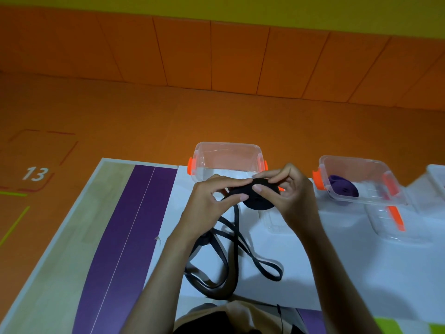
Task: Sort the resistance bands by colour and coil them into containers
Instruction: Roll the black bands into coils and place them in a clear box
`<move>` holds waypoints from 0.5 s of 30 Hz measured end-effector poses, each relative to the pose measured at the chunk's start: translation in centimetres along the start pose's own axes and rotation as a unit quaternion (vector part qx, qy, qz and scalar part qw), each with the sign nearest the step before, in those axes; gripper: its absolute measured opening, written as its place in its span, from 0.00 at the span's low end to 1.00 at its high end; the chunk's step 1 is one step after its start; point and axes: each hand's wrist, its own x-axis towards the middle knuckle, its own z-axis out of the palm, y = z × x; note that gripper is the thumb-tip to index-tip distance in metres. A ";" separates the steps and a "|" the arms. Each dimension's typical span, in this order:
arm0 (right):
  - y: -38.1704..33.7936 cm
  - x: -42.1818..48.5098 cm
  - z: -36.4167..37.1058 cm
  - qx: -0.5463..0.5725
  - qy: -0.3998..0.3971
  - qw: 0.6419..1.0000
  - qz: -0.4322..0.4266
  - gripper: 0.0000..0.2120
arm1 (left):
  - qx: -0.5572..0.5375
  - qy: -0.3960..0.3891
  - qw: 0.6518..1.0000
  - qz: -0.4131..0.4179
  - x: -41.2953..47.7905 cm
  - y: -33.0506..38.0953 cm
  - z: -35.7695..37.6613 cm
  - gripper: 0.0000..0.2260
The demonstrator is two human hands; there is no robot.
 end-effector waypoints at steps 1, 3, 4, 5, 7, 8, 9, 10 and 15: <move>0.0 0.1 -0.1 -0.019 0.003 1.000 0.004 0.14 | -0.014 -0.005 1.000 -0.008 -0.1 -0.1 0.2 0.16; 0.2 0.2 0.0 -0.032 0.018 0.999 0.004 0.16 | -0.064 -0.020 0.998 -0.022 -0.2 -0.3 0.4 0.17; 0.2 0.2 0.2 -0.035 0.025 0.999 -0.001 0.17 | -0.085 -0.030 0.996 -0.029 -0.2 -0.4 0.5 0.18; 0.2 0.2 0.3 -0.035 0.028 0.999 -0.005 0.17 | -0.096 -0.036 0.994 -0.035 -0.2 -0.4 0.4 0.20; 0.1 0.2 0.5 -0.024 0.022 0.999 -0.009 0.13 | -0.098 -0.029 0.994 -0.036 -0.2 -0.4 0.3 0.21; 0.1 0.3 0.5 -0.015 0.016 1.000 -0.007 0.11 | -0.098 -0.017 0.995 -0.031 -0.2 -0.3 0.2 0.21; 0.2 0.4 0.5 -0.004 0.008 1.000 -0.002 0.09 | -0.095 -0.002 0.995 -0.024 -0.2 -0.2 0.1 0.20; 0.3 0.5 0.5 0.009 -0.001 1.000 0.006 0.09 | -0.085 0.015 0.996 -0.015 -0.2 -0.1 0.0 0.19; 1.1 0.2 0.8 -0.007 0.012 1.000 0.022 0.16 | -0.023 0.054 0.998 0.011 0.3 0.2 -0.4 0.15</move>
